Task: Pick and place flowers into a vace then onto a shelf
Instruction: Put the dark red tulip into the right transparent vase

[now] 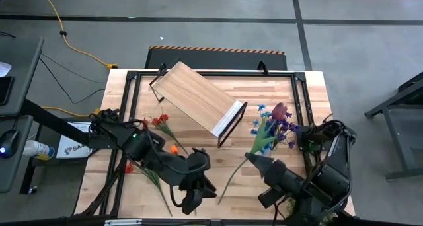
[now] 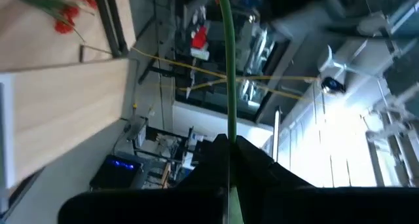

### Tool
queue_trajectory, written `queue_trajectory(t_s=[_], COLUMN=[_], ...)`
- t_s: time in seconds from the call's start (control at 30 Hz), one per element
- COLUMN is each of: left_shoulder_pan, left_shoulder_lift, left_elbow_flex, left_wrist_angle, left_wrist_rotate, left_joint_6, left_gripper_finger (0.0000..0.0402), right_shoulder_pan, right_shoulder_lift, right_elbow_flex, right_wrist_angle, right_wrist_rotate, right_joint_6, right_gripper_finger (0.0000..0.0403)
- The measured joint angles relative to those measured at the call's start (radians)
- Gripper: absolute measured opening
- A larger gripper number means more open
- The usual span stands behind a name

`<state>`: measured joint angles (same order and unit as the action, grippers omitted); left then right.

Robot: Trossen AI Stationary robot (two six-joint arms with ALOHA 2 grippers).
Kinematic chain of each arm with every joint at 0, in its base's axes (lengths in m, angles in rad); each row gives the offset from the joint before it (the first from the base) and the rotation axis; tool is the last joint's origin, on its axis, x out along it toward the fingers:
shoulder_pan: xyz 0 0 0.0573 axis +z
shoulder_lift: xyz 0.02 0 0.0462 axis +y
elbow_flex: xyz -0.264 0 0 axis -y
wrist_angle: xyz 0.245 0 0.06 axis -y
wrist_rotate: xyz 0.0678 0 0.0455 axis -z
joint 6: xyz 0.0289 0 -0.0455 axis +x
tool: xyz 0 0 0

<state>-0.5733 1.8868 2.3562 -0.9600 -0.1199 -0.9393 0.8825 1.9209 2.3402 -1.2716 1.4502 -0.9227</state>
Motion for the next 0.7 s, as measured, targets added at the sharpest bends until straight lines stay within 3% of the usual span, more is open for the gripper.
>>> queue_trajectory(t_s=[0.23,0.7], left_shoulder_pan=[0.023,0.024], left_shoulder_lift=[-0.001,-0.001], left_elbow_flex=[0.0,0.0], left_wrist_angle=[0.083,0.1], left_wrist_rotate=[0.001,-0.041], left_joint_6=[0.026,0.026], left_gripper_finger=[0.0124,0.0124], right_shoulder_pan=[-0.006,-0.012], right_shoulder_lift=[0.018,0.018], right_elbow_flex=[0.0,0.0], right_wrist_angle=[-0.002,0.062], right_wrist_rotate=[-0.008,-0.047], right_joint_6=[-0.001,-0.021], right_gripper_finger=[0.0,0.0])
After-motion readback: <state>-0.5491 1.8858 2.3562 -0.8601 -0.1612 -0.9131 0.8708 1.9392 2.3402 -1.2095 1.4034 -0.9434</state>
